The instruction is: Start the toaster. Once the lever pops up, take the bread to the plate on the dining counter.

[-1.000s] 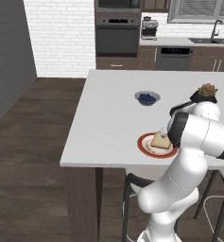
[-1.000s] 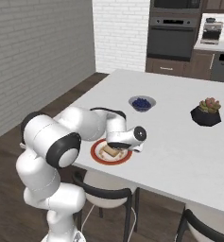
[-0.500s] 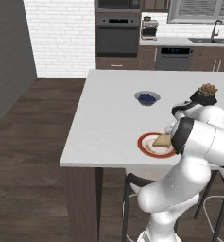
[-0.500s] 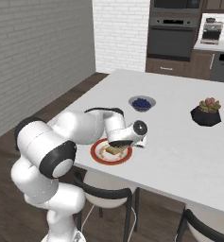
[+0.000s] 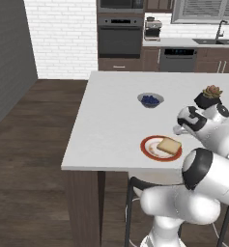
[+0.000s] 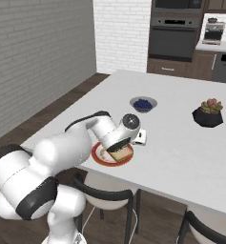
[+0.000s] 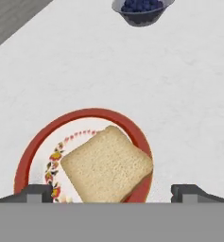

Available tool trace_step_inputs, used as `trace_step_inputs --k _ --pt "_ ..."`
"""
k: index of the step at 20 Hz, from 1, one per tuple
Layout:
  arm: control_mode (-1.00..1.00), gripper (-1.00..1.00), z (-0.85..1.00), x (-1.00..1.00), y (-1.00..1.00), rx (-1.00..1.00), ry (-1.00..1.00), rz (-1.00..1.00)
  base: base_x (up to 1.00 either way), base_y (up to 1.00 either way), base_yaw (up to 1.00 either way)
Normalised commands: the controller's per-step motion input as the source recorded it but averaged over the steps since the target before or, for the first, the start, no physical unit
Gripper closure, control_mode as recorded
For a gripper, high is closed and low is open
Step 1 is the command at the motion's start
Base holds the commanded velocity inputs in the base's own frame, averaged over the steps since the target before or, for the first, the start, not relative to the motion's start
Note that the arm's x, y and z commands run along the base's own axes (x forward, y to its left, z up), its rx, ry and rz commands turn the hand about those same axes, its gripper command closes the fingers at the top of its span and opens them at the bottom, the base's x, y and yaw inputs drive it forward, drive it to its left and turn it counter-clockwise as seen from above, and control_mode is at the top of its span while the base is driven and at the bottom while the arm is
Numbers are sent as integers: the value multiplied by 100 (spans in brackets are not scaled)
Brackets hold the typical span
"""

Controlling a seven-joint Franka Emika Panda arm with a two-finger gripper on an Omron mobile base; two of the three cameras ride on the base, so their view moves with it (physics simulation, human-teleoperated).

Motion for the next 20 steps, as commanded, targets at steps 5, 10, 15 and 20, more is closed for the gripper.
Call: trace_step_inputs --k 5,10,15,20 --pt "-100 -100 86 -91 20 -7 3 -11 0 0 0" --pt "-100 -100 54 -100 34 -1 1 -24 0 0 0" --pt "-100 -100 31 -100 56 -2 0 -21 0 0 0" --pt "-100 -100 20 -100 51 0 -5 -18 0 0 0"
